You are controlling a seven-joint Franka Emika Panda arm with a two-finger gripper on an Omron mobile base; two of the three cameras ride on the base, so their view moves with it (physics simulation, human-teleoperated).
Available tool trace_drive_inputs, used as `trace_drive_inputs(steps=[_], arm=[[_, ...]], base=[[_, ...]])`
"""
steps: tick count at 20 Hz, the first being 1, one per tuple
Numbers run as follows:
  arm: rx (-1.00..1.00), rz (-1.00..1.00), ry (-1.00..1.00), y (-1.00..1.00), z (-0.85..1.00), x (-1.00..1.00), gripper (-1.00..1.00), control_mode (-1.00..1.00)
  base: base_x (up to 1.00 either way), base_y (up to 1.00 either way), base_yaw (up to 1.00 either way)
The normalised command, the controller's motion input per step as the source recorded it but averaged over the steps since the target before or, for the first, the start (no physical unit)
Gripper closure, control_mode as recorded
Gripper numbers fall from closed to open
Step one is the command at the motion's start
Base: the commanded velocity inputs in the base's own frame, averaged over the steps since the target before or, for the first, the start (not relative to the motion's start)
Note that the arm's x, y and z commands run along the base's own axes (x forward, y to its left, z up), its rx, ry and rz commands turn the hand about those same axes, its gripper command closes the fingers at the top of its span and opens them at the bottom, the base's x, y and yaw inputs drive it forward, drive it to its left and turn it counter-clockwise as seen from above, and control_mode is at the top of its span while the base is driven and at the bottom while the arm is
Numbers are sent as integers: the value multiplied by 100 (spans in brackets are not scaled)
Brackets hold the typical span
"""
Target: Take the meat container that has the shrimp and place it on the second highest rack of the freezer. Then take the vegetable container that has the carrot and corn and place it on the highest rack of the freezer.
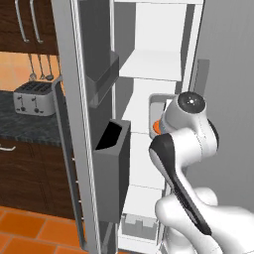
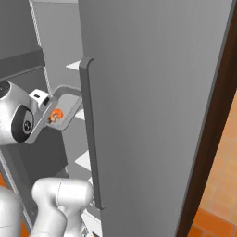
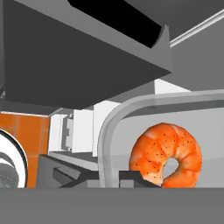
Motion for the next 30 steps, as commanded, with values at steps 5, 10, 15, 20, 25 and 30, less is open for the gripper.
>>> trace_drive_inputs(steps=[5,10,15,20,25,30], arm=[[0,0,3,-11,-37,89,100,-100],[0,0,1,-26,-27,83,100,-100],[0,0,0,-22,-29,76,100,-100],[0,-1,0,-10,-30,68,100,-100],[-2,-4,0,-2,-30,69,100,-100],[0,-4,0,-6,-26,69,100,-100]], base=[[0,0,0],[0,0,0],[0,0,0],[0,0,0],[0,0,0],[0,0,0]])
